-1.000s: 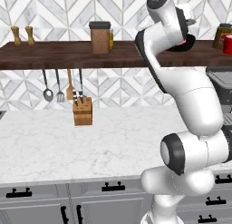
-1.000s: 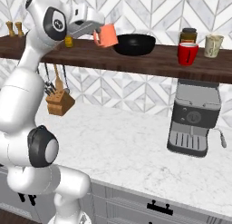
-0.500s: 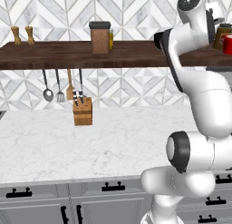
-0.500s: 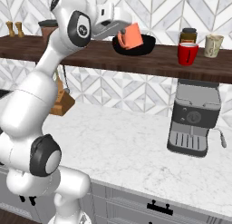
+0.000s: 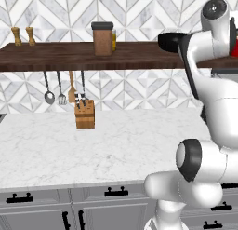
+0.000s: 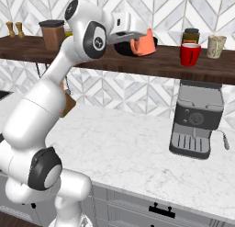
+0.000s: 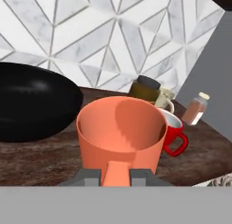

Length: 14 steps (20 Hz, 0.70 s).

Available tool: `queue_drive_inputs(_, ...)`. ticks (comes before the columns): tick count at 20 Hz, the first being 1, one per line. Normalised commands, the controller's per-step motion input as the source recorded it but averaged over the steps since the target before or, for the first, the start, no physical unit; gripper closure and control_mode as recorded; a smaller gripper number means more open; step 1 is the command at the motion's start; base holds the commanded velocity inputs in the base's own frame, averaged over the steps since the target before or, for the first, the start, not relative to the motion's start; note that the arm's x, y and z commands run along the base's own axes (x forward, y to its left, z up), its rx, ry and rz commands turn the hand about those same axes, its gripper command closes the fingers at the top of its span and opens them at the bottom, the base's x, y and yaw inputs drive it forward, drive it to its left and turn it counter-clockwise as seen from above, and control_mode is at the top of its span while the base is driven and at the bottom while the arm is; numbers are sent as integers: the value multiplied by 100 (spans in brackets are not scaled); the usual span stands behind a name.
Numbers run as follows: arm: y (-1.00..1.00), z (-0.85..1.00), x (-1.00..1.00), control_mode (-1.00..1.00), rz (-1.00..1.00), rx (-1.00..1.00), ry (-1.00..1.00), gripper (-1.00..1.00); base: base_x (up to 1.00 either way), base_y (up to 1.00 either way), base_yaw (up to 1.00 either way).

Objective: Gather all objects into one cabinet and sort the glasses and bowls to opposite sides.

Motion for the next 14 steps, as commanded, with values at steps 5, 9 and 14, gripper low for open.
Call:
queue_drive_inputs(5,-52,-9,-6,-100,-10,0,-5,100,0,0,0)
queue_drive_inputs(9,-34,-7,0,-100,-13,5,-3,100,0,0,0)
queue_drive_inputs(14,0,0,0,-100,0,4,2,100,0,0,0)
